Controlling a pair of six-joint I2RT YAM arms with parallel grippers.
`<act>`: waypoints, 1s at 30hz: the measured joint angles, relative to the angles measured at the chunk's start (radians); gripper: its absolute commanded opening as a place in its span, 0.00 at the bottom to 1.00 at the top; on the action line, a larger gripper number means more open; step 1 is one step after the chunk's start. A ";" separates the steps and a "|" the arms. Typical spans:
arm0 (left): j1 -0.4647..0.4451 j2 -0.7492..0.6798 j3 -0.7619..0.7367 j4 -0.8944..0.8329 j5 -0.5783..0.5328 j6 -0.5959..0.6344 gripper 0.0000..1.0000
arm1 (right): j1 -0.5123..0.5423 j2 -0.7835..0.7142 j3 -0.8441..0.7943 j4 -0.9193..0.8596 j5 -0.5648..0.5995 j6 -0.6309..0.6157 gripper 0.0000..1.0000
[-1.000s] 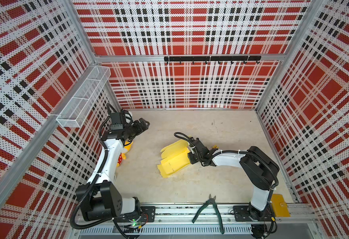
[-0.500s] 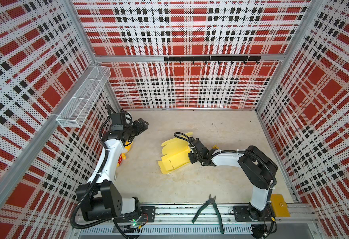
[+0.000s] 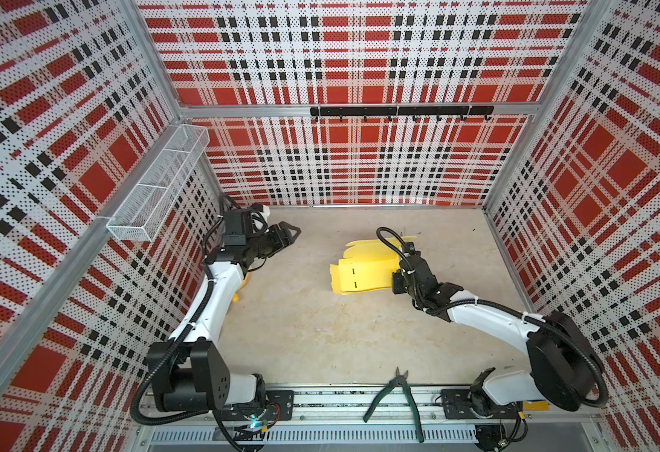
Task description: Fold the paper box
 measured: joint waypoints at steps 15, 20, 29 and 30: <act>-0.200 0.065 -0.051 0.082 0.046 -0.063 0.00 | 0.016 -0.007 -0.049 -0.010 0.006 0.049 0.00; -0.248 0.093 -0.063 0.098 0.045 -0.074 0.00 | 0.042 -0.026 -0.048 0.000 0.007 0.050 0.00; -0.277 0.119 -0.063 0.104 0.032 -0.069 0.00 | 0.056 -0.028 -0.021 0.001 0.011 0.050 0.00; -0.277 0.120 -0.063 0.103 0.030 -0.069 0.00 | 0.056 -0.028 -0.018 -0.001 0.012 0.050 0.00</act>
